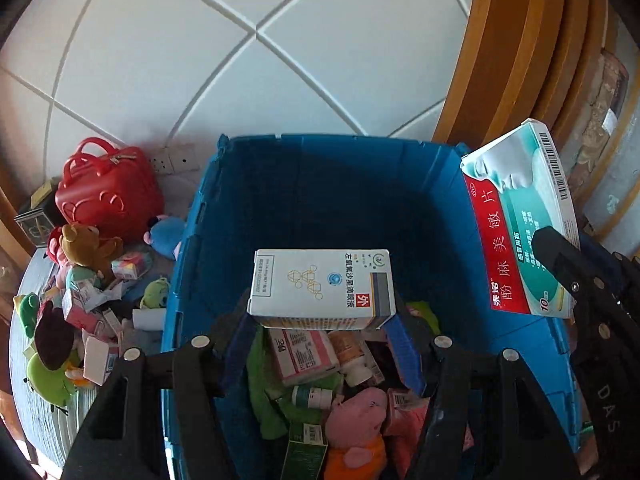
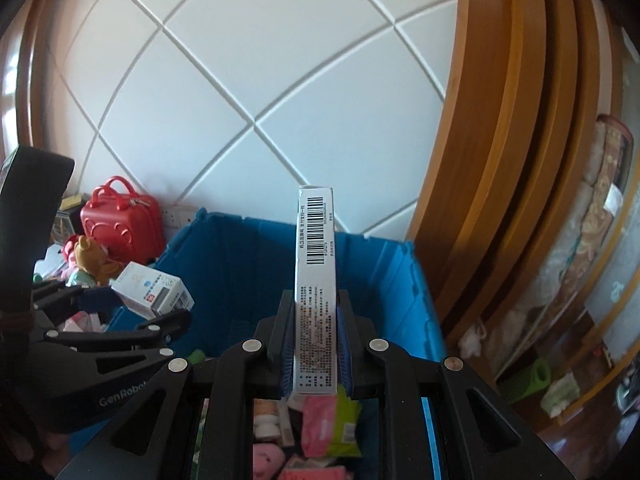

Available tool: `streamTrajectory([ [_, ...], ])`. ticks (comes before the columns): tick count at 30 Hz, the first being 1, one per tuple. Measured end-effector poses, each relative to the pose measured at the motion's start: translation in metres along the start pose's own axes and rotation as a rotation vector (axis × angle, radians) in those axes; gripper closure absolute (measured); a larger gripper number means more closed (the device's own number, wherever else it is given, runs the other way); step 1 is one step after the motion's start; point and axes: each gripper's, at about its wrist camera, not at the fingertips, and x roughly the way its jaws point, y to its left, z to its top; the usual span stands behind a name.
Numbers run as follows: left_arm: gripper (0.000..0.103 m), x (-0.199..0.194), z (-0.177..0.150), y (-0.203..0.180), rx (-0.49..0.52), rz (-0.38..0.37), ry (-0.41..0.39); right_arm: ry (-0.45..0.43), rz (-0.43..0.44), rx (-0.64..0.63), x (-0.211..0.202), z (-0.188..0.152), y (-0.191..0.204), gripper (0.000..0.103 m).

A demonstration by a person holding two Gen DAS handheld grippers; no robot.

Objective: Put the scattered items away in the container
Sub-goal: 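Lift both boxes and carry them over the blue crate, then open the left tool to drop its box while the right tool releases the slim box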

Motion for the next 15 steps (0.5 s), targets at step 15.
streamTrajectory([
  [15, 0.041, 0.112, -0.048, -0.019, 0.116, 0.057, 0.281, 0.453, -0.029, -0.027, 0.133, -0.094, -0.016, 0.085],
])
